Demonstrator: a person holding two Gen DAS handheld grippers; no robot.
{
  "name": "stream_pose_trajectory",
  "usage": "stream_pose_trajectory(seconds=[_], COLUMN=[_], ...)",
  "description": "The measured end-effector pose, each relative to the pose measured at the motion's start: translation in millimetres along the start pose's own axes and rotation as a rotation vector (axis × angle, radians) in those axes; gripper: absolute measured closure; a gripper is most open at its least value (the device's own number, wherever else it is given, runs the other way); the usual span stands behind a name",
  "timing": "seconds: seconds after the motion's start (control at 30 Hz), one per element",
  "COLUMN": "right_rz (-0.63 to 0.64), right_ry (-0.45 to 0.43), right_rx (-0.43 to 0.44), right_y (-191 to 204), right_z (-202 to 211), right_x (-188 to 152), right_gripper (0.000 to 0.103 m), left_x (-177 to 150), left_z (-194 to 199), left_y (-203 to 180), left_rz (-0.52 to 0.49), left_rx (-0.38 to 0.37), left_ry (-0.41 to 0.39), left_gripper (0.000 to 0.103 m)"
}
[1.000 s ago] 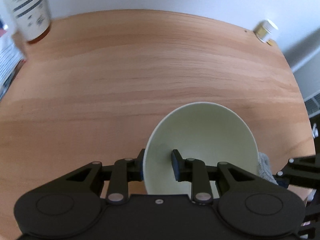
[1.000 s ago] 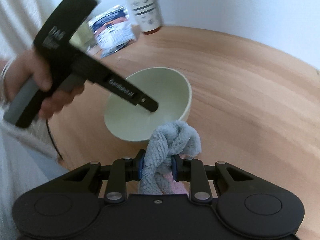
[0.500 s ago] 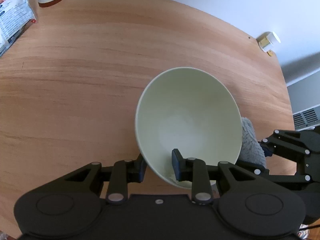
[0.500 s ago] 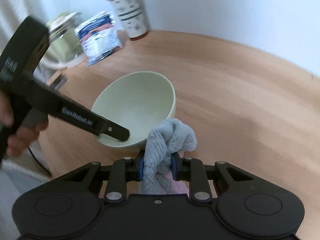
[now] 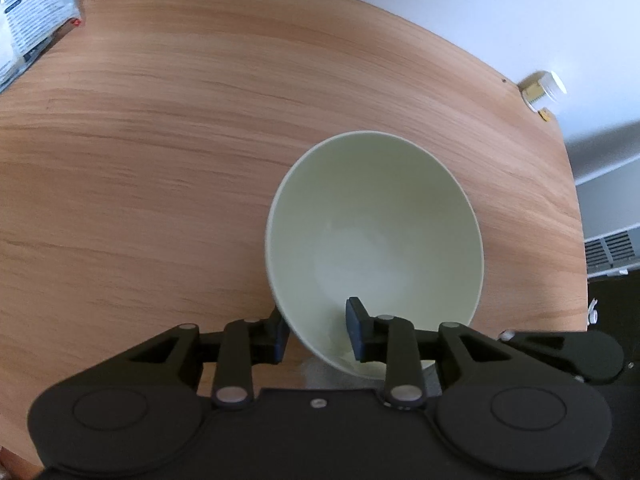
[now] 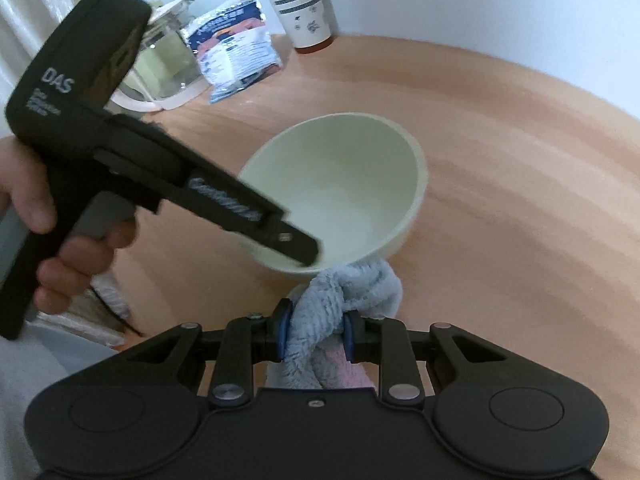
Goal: Clean bowl
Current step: 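Tilt the bowl with the left tool while the right tool rubs the cloth on its outside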
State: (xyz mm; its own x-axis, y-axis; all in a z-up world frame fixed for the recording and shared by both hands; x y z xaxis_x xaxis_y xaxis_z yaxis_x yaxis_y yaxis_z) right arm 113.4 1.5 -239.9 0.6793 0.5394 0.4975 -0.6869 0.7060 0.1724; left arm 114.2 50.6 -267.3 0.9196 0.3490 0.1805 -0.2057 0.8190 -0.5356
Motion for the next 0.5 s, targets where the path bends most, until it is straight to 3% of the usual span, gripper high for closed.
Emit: stream_pose_trajectory(seconds=[0.23, 0.5], right_rz=[0.001, -0.022], right_ry=[-0.005, -0.031], right_rx=[0.048, -0.029], right_y=[13.7, -15.9], right_z=[-5.2, 0.2], right_x=[-0.6, -5.3], right_gripper=[0.076, 0.076], left_x=[3.7, 5.9], left_z=[-1.9, -1.5], left_y=[-2.0, -2.4], left_rz=[-0.043, -0.112], left_rx=[0.021, 0.008], left_ry=[0.008, 0.053], left_gripper=[0.074, 0.074])
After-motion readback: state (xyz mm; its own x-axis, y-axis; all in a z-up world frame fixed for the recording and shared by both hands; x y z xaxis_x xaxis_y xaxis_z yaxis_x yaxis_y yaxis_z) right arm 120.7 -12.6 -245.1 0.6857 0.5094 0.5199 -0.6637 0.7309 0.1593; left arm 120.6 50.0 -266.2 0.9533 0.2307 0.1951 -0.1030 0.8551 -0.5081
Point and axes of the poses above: each gripper's, at about its wrist camera, not at the fingertips, and z roughly against the way its jaws point, y to its left, x to its top, the point moved 10 cm from there along -z, roughly the way its jaws point, and after that the axes turned 15 degrees about -x, right-handed, at the moved point
